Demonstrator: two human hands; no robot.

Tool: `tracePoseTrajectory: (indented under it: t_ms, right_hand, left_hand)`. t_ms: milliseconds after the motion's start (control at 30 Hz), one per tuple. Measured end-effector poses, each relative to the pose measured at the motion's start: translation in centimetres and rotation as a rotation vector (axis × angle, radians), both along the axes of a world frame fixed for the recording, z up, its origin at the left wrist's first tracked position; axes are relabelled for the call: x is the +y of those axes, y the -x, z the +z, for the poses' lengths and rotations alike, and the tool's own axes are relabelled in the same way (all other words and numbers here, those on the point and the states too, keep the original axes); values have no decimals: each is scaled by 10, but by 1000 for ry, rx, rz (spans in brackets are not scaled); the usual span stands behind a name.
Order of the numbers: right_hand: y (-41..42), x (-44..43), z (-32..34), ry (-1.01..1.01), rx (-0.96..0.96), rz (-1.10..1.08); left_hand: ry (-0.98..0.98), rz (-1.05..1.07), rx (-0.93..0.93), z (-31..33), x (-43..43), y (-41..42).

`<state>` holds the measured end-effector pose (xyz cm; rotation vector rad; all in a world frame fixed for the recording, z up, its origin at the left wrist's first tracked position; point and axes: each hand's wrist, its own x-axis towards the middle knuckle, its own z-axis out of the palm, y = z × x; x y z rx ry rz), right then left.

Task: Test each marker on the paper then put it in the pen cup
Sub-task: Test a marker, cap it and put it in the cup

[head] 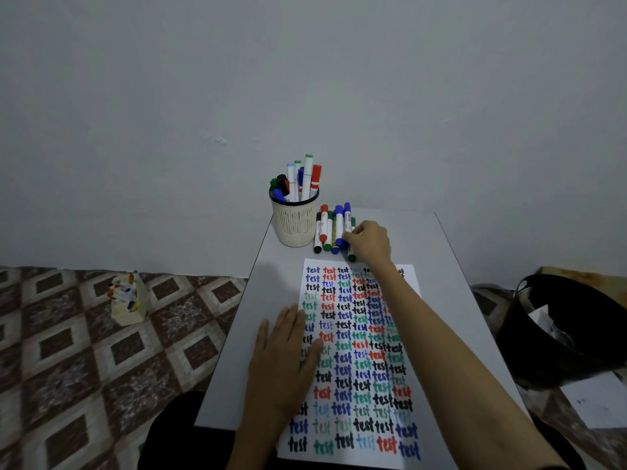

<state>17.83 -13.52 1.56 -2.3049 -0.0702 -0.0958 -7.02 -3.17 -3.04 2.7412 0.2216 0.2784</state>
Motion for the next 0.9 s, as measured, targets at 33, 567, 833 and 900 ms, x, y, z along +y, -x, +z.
tracePoseTrajectory:
  t_ms: [33,567,833,900]
  right_hand:
    - [0,1,1,3,1,-16]
    - [70,-80,29,-1091,-276,-228]
    - [168,-101,15,-1052,105,241]
    - [182,-96,15,-1111,147,267]
  left_hand:
    - [-3,2,0,0,0,0]
    - [196,-22,-109,3,1,1]
    - [398,-218,-146,28,-27,6]
    - [430,-282,-137,31,-36,4]
